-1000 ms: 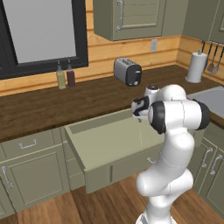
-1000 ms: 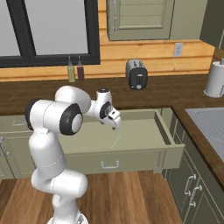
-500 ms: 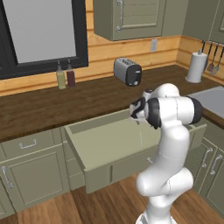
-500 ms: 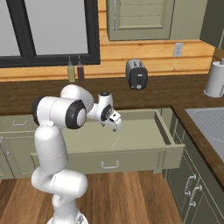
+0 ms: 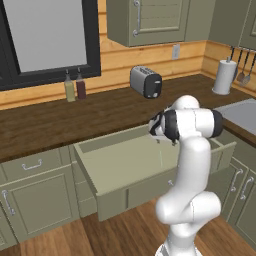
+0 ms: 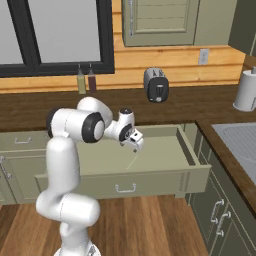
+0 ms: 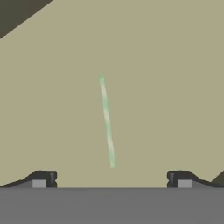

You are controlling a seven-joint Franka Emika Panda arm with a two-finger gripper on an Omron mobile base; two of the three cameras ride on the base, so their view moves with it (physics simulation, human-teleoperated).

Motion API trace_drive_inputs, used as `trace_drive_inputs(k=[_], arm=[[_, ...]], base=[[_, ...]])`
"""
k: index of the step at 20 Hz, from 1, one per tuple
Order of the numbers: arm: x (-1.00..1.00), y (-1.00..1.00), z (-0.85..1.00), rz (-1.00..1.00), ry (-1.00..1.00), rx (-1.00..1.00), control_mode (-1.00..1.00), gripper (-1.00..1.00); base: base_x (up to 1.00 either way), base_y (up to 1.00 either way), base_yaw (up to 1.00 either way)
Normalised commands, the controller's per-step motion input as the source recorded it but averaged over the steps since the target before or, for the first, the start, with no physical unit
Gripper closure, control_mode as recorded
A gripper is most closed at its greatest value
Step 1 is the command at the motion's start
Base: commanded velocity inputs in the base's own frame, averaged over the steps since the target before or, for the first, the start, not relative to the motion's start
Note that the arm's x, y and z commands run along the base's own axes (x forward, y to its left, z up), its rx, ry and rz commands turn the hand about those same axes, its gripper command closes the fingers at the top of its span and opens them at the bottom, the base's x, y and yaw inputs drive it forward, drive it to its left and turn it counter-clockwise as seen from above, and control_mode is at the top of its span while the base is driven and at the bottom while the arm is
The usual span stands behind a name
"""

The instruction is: Take a straw from the drawer in front and place it inside the glass cup on the dining counter.

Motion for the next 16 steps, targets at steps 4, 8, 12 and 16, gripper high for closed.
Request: trace_drive_inputs(k=[4, 8, 12, 16], arm=[[0.32, -0.05, -0.28, 0.00, 0.00, 0.01, -1.00, -1.00], [0.28, 0.00, -0.31, 0.00, 0.00, 0.00, -1.00, -1.00], [0.18, 0.00, -0.36, 0.00, 0.00, 0.00, -1.00, -1.00], [0.04, 0.02, -0.42, 0.00, 0.00, -0.01, -1.00, -1.00]], base=[[0.00, 0.00, 0.00], [0.00, 0.00, 0.00], [0.00, 0.00, 0.00], [0.00, 0.00, 0.00]])
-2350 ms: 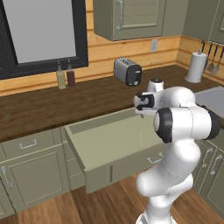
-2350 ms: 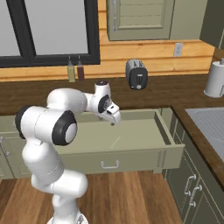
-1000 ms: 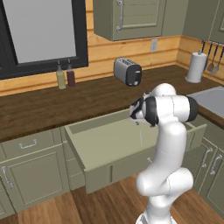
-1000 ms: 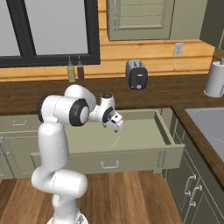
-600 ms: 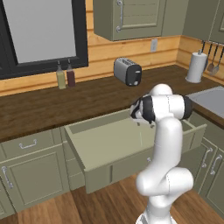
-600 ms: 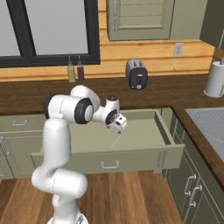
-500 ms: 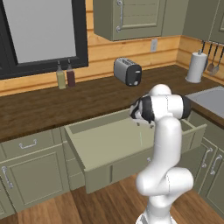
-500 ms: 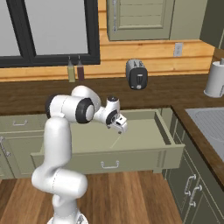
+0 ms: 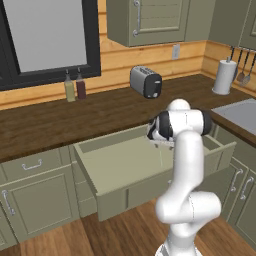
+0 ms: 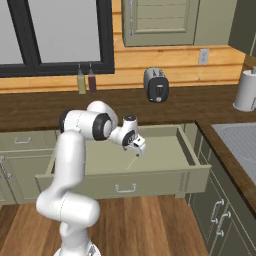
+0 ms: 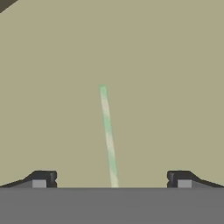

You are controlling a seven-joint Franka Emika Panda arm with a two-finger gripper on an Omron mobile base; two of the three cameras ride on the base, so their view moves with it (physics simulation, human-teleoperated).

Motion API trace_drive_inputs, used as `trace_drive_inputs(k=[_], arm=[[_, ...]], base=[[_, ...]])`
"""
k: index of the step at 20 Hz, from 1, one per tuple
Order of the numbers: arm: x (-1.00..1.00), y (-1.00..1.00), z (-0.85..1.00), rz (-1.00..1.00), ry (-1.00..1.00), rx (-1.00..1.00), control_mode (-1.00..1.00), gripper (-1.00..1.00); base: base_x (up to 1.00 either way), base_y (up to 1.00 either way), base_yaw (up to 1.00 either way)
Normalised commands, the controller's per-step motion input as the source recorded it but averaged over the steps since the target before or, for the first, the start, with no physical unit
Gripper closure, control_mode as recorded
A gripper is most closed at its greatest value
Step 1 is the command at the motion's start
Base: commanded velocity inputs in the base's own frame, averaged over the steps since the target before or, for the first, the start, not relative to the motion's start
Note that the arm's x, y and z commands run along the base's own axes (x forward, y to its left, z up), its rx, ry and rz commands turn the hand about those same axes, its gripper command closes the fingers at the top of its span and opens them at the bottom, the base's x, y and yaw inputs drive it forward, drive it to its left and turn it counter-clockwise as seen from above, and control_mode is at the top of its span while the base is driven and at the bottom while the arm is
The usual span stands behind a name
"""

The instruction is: Take a straw from the drawer in front and place it inside the glass cup on the dining counter.

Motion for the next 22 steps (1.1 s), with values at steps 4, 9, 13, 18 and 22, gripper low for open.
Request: trace_drive_inputs(k=[4, 9, 13, 18, 22], arm=[[0.15, 0.07, -0.50, 0.00, 0.00, -0.03, -1.00, -1.00], [0.19, 0.06, -0.38, 0.00, 0.00, -0.01, -1.00, -1.00], [0.19, 0.00, -0.29, 0.00, 0.00, 0.00, -1.00, -1.00], [0.02, 0.00, -0.24, 0.00, 0.00, 0.00, -1.00, -1.00], [0.09, 0.00, -0.24, 0.00, 0.00, 0.00, -1.00, -1.00]], base=[[0.00, 0.00, 0.00], [0.00, 0.00, 0.00], [0.00, 0.00, 0.00], [0.00, 0.00, 0.00], [0.00, 0.00, 0.00]])
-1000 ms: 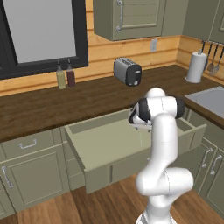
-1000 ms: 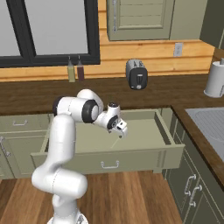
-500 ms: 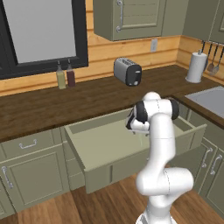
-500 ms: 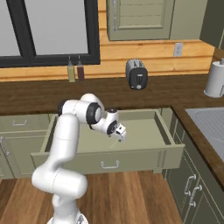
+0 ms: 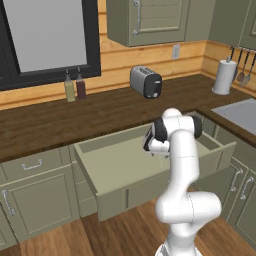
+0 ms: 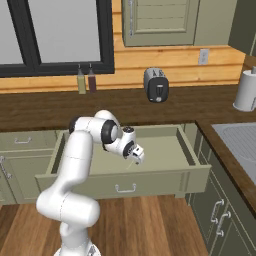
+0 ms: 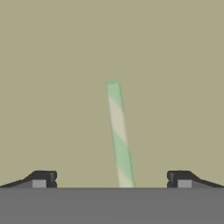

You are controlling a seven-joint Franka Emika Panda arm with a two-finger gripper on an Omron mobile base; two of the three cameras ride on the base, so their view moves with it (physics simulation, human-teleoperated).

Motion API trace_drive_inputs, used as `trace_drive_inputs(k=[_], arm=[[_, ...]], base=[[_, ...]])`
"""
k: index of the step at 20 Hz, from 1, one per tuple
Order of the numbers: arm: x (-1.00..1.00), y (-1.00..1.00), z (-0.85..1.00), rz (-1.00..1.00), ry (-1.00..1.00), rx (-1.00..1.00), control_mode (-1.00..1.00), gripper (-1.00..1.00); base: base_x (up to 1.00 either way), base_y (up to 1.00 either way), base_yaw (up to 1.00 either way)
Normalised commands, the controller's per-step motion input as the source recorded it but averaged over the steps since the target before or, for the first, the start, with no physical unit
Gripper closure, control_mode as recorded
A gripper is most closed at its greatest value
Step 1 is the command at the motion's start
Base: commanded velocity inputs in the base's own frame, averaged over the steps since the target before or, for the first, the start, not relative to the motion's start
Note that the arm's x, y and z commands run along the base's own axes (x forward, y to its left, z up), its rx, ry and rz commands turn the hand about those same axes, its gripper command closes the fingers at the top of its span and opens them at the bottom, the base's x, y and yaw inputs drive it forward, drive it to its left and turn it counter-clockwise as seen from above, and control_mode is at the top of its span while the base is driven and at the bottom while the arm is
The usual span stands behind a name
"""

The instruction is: Take a straw from the drawer in front and place it inside the glass cup on the dining counter.

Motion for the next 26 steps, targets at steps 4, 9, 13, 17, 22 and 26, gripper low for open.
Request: trace_drive_inputs(k=[4, 9, 13, 17, 22, 26], arm=[[0.14, 0.00, -0.24, 0.00, 0.00, 0.00, -1.00, -1.00], [0.14, 0.00, -0.27, 0.00, 0.00, 0.00, -1.00, -1.00], [0.01, 0.00, -0.22, 0.00, 0.00, 0.00, -1.00, 1.00], [0.00, 0.00, -0.38, 0.00, 0.00, -0.03, -1.00, 1.00], [0.00, 0.00, -0.52, 0.00, 0.00, -0.05, -1.00, 1.00], [0.00, 0.00, -0.54, 0.00, 0.00, -0.04, -1.00, 1.00]], base=[[0.00, 0.00, 0.00], [0.00, 0.00, 0.00], [0.00, 0.00, 0.00], [0.00, 0.00, 0.00], [0.00, 0.00, 0.00], [0.00, 0.00, 0.00]])
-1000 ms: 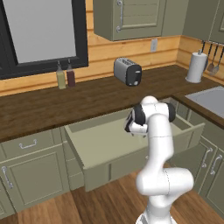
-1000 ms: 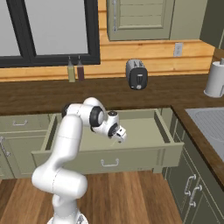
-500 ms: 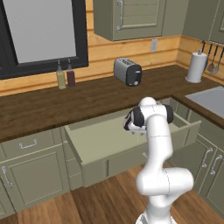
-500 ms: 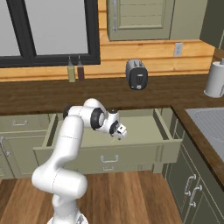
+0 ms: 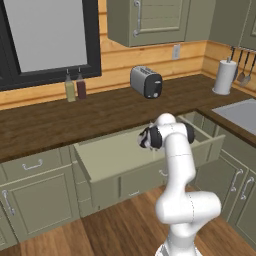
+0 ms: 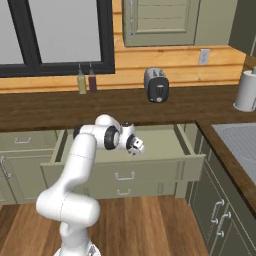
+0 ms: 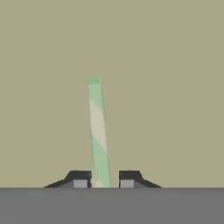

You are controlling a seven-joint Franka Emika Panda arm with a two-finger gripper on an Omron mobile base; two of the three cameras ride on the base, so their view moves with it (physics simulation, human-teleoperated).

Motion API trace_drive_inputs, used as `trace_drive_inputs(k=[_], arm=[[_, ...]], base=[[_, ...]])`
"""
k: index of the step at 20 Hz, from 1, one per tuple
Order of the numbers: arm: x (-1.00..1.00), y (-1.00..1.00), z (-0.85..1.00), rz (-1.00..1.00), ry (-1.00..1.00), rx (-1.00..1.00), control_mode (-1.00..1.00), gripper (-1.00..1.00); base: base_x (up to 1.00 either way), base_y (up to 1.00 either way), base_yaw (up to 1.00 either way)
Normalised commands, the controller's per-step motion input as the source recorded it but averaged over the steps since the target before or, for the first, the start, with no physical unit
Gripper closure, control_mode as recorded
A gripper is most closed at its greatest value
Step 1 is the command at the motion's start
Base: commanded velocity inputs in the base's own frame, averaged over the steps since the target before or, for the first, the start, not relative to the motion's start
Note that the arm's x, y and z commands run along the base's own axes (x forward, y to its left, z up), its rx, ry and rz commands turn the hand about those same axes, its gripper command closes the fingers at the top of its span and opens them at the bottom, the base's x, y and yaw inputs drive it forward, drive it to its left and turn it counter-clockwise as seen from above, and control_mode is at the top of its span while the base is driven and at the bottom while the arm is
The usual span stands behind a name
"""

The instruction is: Take a straw from the drawer in front and place it inside the glass cup on the dining counter.

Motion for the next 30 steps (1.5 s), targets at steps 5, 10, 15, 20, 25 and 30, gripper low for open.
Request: trace_drive_inputs(k=[5, 10, 15, 20, 25, 30], arm=[[-0.16, -0.03, -0.54, 0.00, 0.00, 0.00, -1.00, 1.00], [-0.57, -0.39, -0.60, 0.00, 0.00, 0.03, -1.00, 1.00], [-0.56, -0.31, -0.34, 0.00, -0.17, 0.12, -1.00, 1.00], [-0.01, 0.00, -0.31, 0.00, -0.30, 0.04, -1.00, 1.00], [0.00, -0.04, -0.05, 0.00, 0.00, 0.00, -1.00, 1.00], [0.01, -0.12, 0.79, 0.01, 0.10, 0.07, -1.00, 1.00]], base=[[0.00, 0.00, 0.00], [0.00, 0.00, 0.00], [0.00, 0.00, 0.00], [0.00, 0.00, 0.00], [0.00, 0.00, 0.00], [0.00, 0.00, 0.00]])
